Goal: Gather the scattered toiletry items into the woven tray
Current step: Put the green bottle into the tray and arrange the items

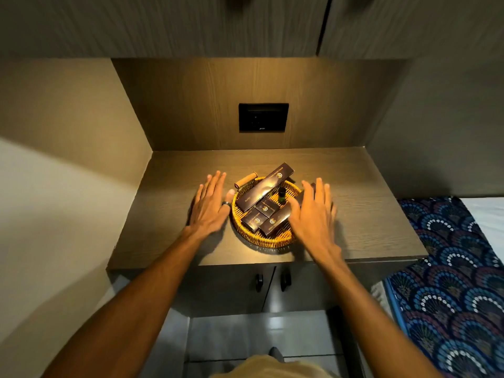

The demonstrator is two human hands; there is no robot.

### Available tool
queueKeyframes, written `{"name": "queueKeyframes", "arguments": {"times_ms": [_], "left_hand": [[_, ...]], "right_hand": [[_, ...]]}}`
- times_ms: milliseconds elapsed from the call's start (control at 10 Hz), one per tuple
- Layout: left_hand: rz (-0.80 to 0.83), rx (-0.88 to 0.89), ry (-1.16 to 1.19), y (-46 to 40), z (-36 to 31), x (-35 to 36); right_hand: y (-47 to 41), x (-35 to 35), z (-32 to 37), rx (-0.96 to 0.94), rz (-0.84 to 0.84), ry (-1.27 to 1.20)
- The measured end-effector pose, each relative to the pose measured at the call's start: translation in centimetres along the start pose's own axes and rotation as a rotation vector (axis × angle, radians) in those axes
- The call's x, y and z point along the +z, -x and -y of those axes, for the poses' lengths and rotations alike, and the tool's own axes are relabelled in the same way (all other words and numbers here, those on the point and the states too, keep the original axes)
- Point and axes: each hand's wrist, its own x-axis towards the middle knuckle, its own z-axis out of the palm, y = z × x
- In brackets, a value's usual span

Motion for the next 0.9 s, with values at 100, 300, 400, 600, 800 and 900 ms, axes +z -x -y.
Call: {"name": "queueKeyframes", "arguments": {"times_ms": [100, 300, 400, 600, 800, 900], "left_hand": [[0.077, 0.107, -0.094, -1.8, -1.2, -0.4], [0.266, 0.197, -0.379, -4.0, -2.3, -0.2], [0.198, 0.142, -0.382, -3.4, -3.0, 0.3], [0.09, -0.063, -0.433, 0.7, -4.1, 2.2], [0.028, -0.201, -0.452, 2.6, -4.9, 3.4], [-0.005, -0.233, -0.423, 2.5, -5.1, 3.6]], "right_hand": [[2.8, 2.0, -0.3, 0.057, 0.097, 0.019], [2.5, 3.5, -2.0, 0.036, 0.162, -0.006], [0.2, 2.9, -3.7, -0.059, 0.198, 0.011], [-4.5, 1.9, -5.7, -0.299, 0.34, 0.114], [-7.4, 1.3, -5.6, -0.448, 0.426, 0.188], [-7.7, 1.5, -5.4, -0.455, 0.406, 0.192]]}}
